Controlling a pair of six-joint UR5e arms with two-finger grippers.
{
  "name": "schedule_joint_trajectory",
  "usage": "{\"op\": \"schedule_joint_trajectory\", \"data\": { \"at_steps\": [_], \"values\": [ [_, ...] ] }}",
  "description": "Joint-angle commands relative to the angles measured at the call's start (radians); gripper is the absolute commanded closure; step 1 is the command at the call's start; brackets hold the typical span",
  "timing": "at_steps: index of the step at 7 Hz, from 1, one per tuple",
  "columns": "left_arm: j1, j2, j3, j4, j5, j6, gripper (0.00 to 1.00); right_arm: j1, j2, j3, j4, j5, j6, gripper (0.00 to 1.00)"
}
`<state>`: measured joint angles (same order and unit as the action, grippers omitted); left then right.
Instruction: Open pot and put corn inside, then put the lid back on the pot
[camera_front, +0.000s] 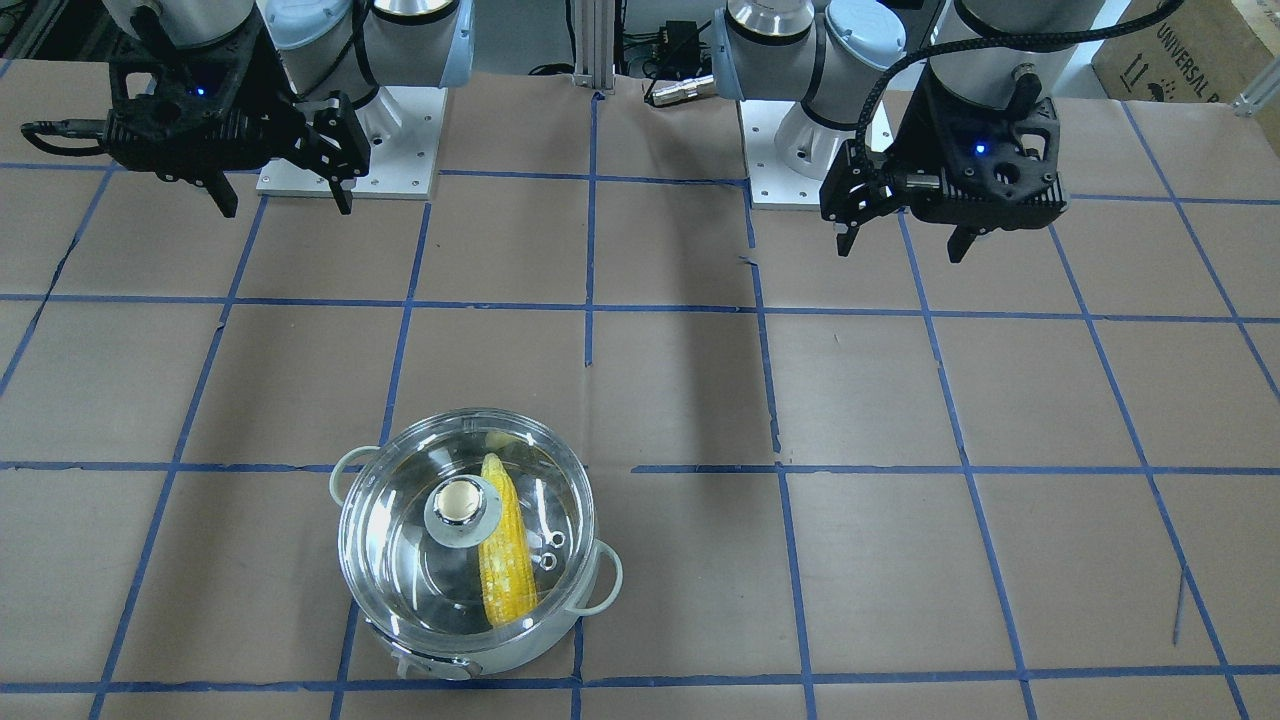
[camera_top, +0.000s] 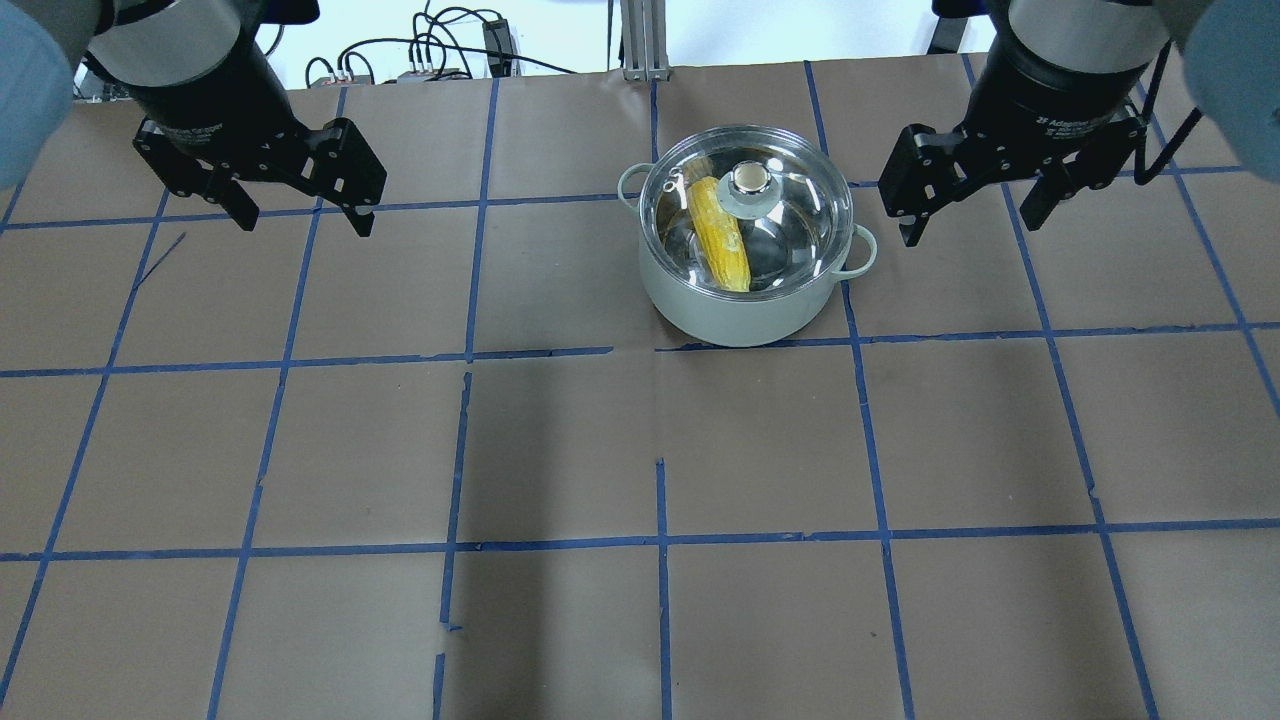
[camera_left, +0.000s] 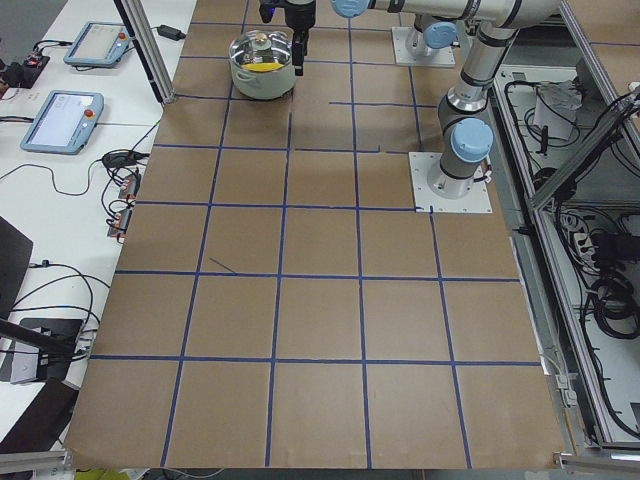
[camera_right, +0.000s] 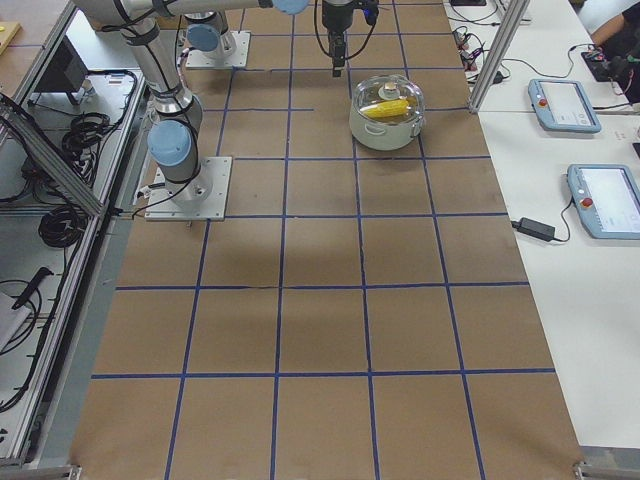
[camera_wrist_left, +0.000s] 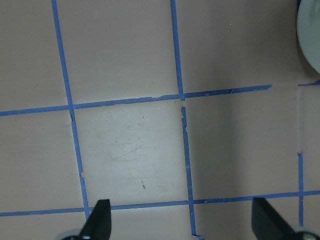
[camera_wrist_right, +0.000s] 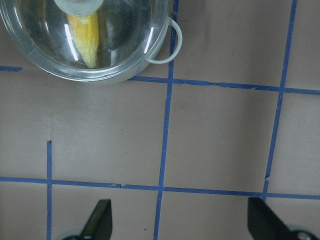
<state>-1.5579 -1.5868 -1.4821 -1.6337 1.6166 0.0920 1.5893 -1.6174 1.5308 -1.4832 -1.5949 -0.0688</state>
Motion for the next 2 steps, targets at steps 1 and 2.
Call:
{"op": "schedule_joint_trajectory", "data": {
  "at_steps": [1,2],
  "values": [
    [0.009,0.001,0.002,0.0,-0.001,0.0,0.0,0.0,-0.001,0.005,-0.002,-0.002,0.001,0.05],
    [0.006,0.004,-0.004,0.0,-0.001,0.0,0.0,0.0,-0.001,0.005,-0.002,-0.002,0.0,0.05]
  ]
}}
